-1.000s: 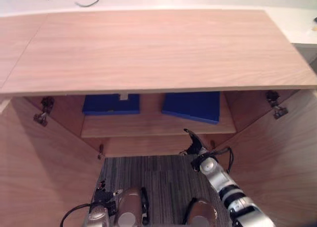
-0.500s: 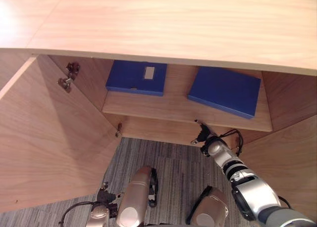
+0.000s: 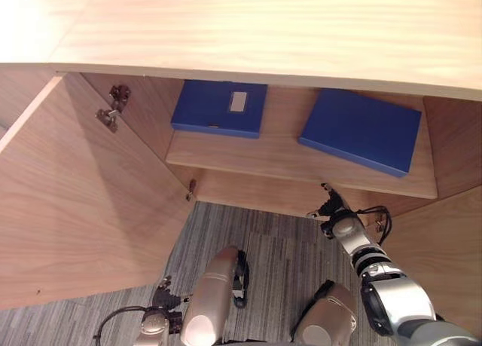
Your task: Walk over to the cabinet, pick up the folder, carry it to the office cabinet, place the folder inside the office cabinet, then close the office cabinet door
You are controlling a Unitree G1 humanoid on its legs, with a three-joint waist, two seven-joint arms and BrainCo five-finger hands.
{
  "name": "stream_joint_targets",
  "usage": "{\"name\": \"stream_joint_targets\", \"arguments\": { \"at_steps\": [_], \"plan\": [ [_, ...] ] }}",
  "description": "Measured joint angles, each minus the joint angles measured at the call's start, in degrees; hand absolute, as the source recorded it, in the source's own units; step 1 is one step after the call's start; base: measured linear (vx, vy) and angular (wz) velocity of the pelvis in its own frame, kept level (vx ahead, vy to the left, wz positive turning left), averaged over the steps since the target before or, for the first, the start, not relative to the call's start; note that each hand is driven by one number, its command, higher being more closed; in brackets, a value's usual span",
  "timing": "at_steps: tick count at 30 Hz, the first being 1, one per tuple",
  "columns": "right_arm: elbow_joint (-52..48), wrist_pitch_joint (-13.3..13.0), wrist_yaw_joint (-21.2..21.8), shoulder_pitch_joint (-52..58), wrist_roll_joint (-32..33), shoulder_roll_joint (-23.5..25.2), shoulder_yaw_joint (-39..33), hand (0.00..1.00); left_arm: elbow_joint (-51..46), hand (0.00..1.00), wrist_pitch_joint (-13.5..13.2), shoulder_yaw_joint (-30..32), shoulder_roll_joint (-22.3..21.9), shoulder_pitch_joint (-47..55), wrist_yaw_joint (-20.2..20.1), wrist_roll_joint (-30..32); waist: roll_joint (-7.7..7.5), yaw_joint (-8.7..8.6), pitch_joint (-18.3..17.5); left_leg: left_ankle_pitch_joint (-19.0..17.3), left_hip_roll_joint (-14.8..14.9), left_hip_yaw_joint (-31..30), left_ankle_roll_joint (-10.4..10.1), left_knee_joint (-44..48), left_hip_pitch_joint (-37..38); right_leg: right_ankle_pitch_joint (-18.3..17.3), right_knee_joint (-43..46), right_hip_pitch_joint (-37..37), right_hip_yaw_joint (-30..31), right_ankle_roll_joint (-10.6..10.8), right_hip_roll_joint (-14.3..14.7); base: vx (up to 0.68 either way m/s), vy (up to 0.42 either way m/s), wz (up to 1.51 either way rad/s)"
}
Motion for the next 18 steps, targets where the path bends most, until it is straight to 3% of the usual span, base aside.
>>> {"name": "stream_joint_targets", "arguments": {
  "at_steps": [4, 11, 18],
  "plan": [
    [-3.53, 0.47, -0.15, -0.01, 3.7, -1.53, -2.22, 0.0, -0.37, 0.0, 0.0, 0.08, -0.35, 0.05, -0.05, 0.01, 0.37, -0.12, 0.11, 0.0, -0.28, 0.05, 0.0, 0.12, -0.41, -0.26, 0.48, -0.23, -0.24, 0.05, -0.6, 0.04, -0.029, 0.05],
    [-13.32, 0.42, -1.37, -2.32, 17.39, -2.86, -6.07, 0.0, -0.37, 0.0, 0.0, 1.19, -0.7, 0.43, -0.07, -0.34, 0.37, -0.55, 0.1, -0.01, 0.35, 0.35, -0.03, 0.0, -0.5, -0.31, 0.32, -0.41, -0.43, -0.03, -0.4, 0.01, -0.013, -0.03],
    [-20.62, -1.45, -0.22, -2.88, 21.7, -3.18, -3.0, 0.0, -0.37, 0.0, -0.15, 2.5, -0.95, 1.18, -0.06, -2.18, -0.3, -0.51, 0.13, 0.25, 1.97, 1.2, -0.46, -2.47, 1.14, 0.44, -2.6, 0.01, -0.12, -0.2, 1.23, 0.04, -0.032, -0.12]
  ]
}}
